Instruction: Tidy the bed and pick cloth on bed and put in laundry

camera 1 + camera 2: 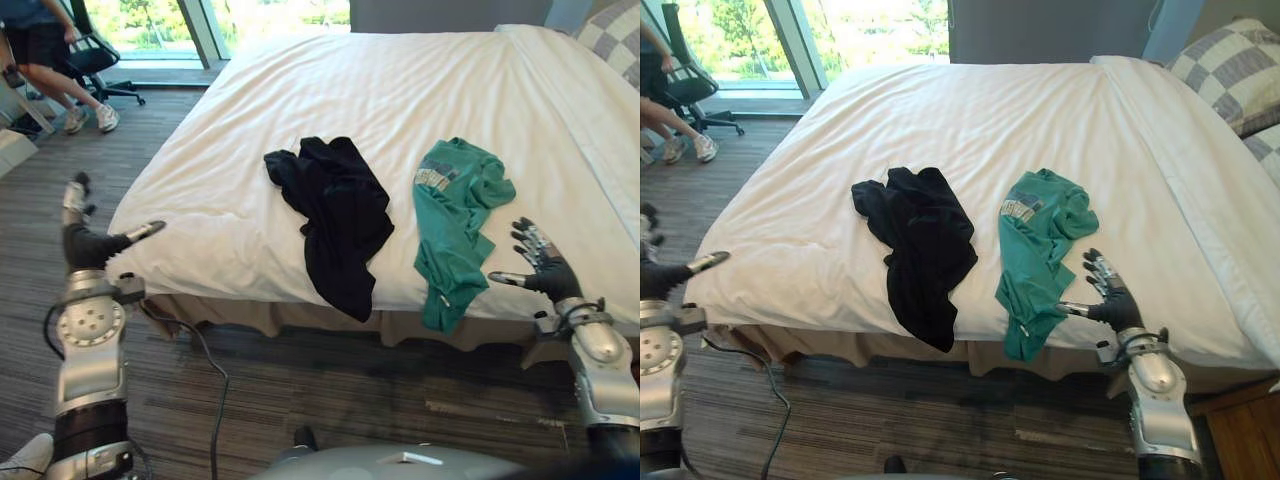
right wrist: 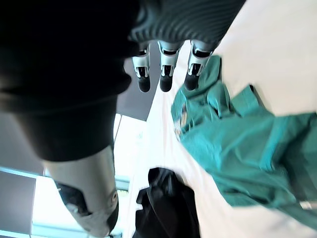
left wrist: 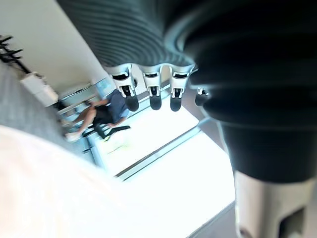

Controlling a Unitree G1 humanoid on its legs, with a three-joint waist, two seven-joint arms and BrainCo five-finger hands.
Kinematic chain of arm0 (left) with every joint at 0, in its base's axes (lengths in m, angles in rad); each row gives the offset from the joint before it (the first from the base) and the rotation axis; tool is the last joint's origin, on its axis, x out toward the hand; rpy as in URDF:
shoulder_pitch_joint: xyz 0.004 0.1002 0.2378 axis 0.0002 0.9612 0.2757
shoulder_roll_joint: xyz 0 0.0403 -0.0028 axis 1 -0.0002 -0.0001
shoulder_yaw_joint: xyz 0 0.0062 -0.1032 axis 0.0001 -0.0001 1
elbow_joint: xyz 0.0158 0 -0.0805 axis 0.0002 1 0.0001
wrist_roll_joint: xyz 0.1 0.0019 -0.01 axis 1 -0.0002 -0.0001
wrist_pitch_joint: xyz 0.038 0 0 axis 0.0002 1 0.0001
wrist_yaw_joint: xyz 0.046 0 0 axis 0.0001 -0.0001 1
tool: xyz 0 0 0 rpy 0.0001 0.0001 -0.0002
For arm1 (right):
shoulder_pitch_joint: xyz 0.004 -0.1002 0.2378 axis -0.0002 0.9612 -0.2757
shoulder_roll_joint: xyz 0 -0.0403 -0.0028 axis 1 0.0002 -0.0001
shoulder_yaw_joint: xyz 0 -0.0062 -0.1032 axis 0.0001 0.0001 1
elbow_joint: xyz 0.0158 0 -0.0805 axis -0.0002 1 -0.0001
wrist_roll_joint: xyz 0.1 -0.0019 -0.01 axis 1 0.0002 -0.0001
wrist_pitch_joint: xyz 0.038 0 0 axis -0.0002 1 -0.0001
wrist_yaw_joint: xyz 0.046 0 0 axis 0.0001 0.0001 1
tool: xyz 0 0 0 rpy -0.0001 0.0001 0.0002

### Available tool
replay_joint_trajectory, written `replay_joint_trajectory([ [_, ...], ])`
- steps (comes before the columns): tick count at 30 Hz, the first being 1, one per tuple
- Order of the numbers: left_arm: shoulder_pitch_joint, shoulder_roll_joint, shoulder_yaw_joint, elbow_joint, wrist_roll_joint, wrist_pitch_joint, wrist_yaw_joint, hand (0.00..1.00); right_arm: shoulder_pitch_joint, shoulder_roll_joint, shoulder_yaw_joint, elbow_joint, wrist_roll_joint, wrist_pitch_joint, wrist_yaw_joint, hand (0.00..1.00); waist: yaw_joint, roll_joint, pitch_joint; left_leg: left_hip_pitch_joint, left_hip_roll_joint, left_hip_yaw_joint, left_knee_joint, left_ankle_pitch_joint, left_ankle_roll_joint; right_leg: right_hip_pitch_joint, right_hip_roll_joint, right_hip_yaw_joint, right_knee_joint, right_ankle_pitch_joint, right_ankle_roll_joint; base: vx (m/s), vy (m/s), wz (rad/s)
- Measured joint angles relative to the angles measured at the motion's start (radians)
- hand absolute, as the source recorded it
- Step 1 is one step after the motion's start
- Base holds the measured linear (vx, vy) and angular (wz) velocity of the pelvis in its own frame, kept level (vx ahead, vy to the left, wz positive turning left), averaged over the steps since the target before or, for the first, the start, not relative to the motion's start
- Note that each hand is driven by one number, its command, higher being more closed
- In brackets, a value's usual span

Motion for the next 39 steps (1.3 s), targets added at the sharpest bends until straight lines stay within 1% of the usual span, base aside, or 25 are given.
replay_joint_trajectory([
  [2,-0.102,0.052,-0.059,0.106,0.000,0.002,0.003,0.00,-0.085,-0.009,0.040,0.033,0.000,0.014,-0.012,0.00,0.006,-0.001,0.016,-0.045,0.014,0.011,0.000,0.019,0.002,-0.053,0.010,0.017,0.011,0.016,-0.006,-0.14,-0.007,-0.22],
  [3,-0.211,0.095,-0.112,0.187,0.000,0.004,0.006,0.00,-0.178,-0.014,0.065,0.067,0.001,0.024,-0.038,0.00,0.013,-0.007,0.051,-0.083,0.022,0.020,0.002,0.040,0.007,-0.106,0.019,0.029,0.034,0.026,-0.011,-0.14,-0.011,-0.22],
  [4,-0.257,0.104,-0.131,0.216,0.000,0.004,0.008,0.00,-0.212,-0.019,0.070,0.078,0.001,0.029,-0.048,0.00,0.015,-0.010,0.067,-0.096,0.023,0.022,0.004,0.048,0.010,-0.127,0.020,0.032,0.046,0.028,-0.012,-0.17,-0.006,-0.15],
  [5,-0.335,0.117,-0.166,0.258,0.000,0.003,0.012,0.00,-0.272,-0.025,0.073,0.097,0.002,0.036,-0.063,0.00,0.015,-0.014,0.095,-0.118,0.024,0.024,0.006,0.060,0.015,-0.160,0.019,0.035,0.069,0.029,-0.012,-0.10,0.005,-0.06],
  [6,-0.368,0.118,-0.177,0.275,0.000,0.001,0.014,0.00,-0.294,-0.027,0.074,0.104,0.004,0.036,-0.073,0.00,0.015,-0.017,0.108,-0.127,0.023,0.025,0.006,0.064,0.018,-0.173,0.017,0.038,0.079,0.029,-0.012,-0.10,0.013,-0.09],
  [8,-0.451,0.119,-0.213,0.309,0.003,-0.002,0.046,0.00,-0.348,-0.031,0.087,0.109,0.022,0.036,-0.093,0.00,0.013,-0.027,0.152,-0.139,0.020,0.045,0.006,0.070,0.024,-0.211,0.011,0.053,0.111,0.028,-0.013,-0.05,0.021,-0.17],
  [11,-0.523,0.120,-0.253,0.329,0.039,-0.002,0.078,0.00,-0.357,-0.037,0.109,0.108,0.051,0.035,-0.100,0.00,0.010,-0.031,0.164,-0.172,0.014,0.060,0.007,0.076,0.030,-0.278,0.005,0.079,0.154,0.021,-0.014,-0.01,0.014,-0.21],
  [13,-0.582,0.129,-0.278,0.333,0.059,-0.001,0.084,0.00,-0.363,-0.037,0.111,0.108,0.064,0.035,-0.107,0.00,0.009,-0.035,0.194,-0.177,0.013,0.074,0.007,0.080,0.031,-0.305,0.003,0.091,0.186,0.013,-0.015,-0.01,-0.015,-0.15],
  [15,-0.622,0.158,-0.305,0.336,0.079,0.001,0.094,0.00,-0.381,-0.037,0.124,0.108,0.090,0.034,-0.115,0.00,-0.006,-0.040,0.213,-0.190,0.011,0.079,0.007,0.085,0.032,-0.336,0.000,0.101,0.217,0.002,-0.016,-0.02,-0.032,-0.10],
  [16,-0.658,0.167,-0.320,0.346,0.083,0.009,0.100,0.00,-0.389,-0.037,0.129,0.104,0.096,0.034,-0.119,0.00,-0.012,-0.044,0.217,-0.205,0.011,0.080,0.007,0.090,0.032,-0.363,-0.001,0.102,0.238,-0.004,-0.019,-0.02,-0.038,-0.07],
  [18,-0.734,0.172,-0.344,0.356,0.112,0.029,0.118,0.00,-0.393,-0.037,0.132,0.080,0.123,0.033,-0.127,0.00,-0.018,-0.055,0.248,-0.218,0.011,0.083,0.007,0.096,0.030,-0.397,-0.002,0.111,0.274,-0.016,-0.021,-0.02,-0.069,-0.06],
  [20,-0.770,0.181,-0.364,0.369,0.117,0.043,0.121,0.00,-0.395,-0.037,0.134,0.058,0.132,0.032,-0.131,0.00,-0.032,-0.058,0.251,-0.244,0.010,0.084,0.007,0.102,0.032,-0.432,-0.002,0.115,0.292,-0.019,-0.022,0.00,-0.059,-0.03],
  [22,-0.806,0.193,-0.371,0.371,0.117,0.061,0.123,0.00,-0.413,-0.037,0.134,0.038,0.138,0.024,-0.134,0.00,-0.037,-0.067,0.284,-0.250,0.010,0.104,0.007,0.104,0.032,-0.454,-0.002,0.131,0.309,-0.020,-0.023,0.01,-0.038,-0.17],
  [25,-0.843,0.192,-0.407,0.370,0.119,0.071,0.126,0.00,-0.416,-0.037,0.134,-0.003,0.159,0.012,-0.143,0.00,-0.051,-0.070,0.302,-0.272,0.007,0.112,0.007,0.105,0.034,-0.493,-0.002,0.144,0.324,-0.020,-0.023,0.03,-0.044,-0.13],
  [27,-0.881,0.192,-0.432,0.367,0.121,0.100,0.146,0.00,-0.412,-0.035,0.133,-0.072,0.176,0.009,-0.152,0.00,-0.056,-0.080,0.334,-0.281,0.005,0.131,0.008,0.105,0.034,-0.520,-0.003,0.161,0.344,-0.024,-0.025,0.03,-0.049,-0.15],
  [30,-0.916,0.181,-0.457,0.365,0.159,0.137,0.165,0.00,-0.388,-0.028,0.129,-0.146,0.199,-0.007,-0.153,0.00,-0.068,-0.084,0.351,-0.320,0.009,0.134,0.033,0.101,0.033,-0.559,-0.006,0.167,0.360,-0.025,-0.025,0.03,-0.063,-0.03],
  [31,-0.921,0.176,-0.470,0.344,0.161,0.158,0.166,0.00,-0.372,-0.015,0.129,-0.183,0.199,-0.009,-0.153,0.00,-0.070,-0.085,0.359,-0.341,0.015,0.137,0.048,0.097,0.033,-0.575,-0.007,0.169,0.363,-0.025,-0.025,0.03,-0.066,-0.03],
  [32,-0.922,0.156,-0.476,0.317,0.171,0.178,0.168,0.00,-0.356,-0.002,0.128,-0.215,0.199,-0.009,-0.153,0.00,-0.072,-0.085,0.374,-0.350,0.021,0.138,0.061,0.093,0.032,-0.578,-0.005,0.168,0.365,-0.025,-0.025,0.03,-0.067,-0.03],
  [33,-0.922,0.143,-0.480,0.308,0.181,0.186,0.169,0.00,-0.347,0.008,0.128,-0.230,0.199,-0.010,-0.152,0.00,-0.073,-0.086,0.380,-0.353,0.025,0.139,0.069,0.087,0.030,-0.579,-0.003,0.168,0.366,-0.025,-0.025,0.02,-0.070,-0.03],
  [34,-0.922,0.118,-0.487,0.287,0.184,0.207,0.182,0.00,-0.332,0.023,0.130,-0.265,0.201,-0.010,-0.152,0.00,-0.072,-0.086,0.385,-0.372,0.037,0.145,0.098,0.071,0.029,-0.589,0.001,0.169,0.368,-0.025,-0.025,0.01,-0.071,-0.10],
  [37,-0.922,0.081,-0.489,0.232,0.185,0.245,0.208,0.00,-0.306,0.029,0.132,-0.366,0.207,-0.017,-0.152,0.00,-0.067,-0.085,0.386,-0.425,0.061,0.162,0.163,0.039,0.027,-0.632,0.007,0.184,0.381,-0.025,-0.026,0.02,-0.062,-0.15],
  [39,-0.929,0.057,-0.490,0.207,0.189,0.276,0.215,0.00,-0.286,0.056,0.133,-0.421,0.211,-0.021,-0.152,0.00,-0.074,-0.086,0.386,-0.460,0.080,0.164,0.211,0.016,0.026,-0.654,0.011,0.186,0.389,-0.025,-0.026,0.03,-0.047,-0.10],
])
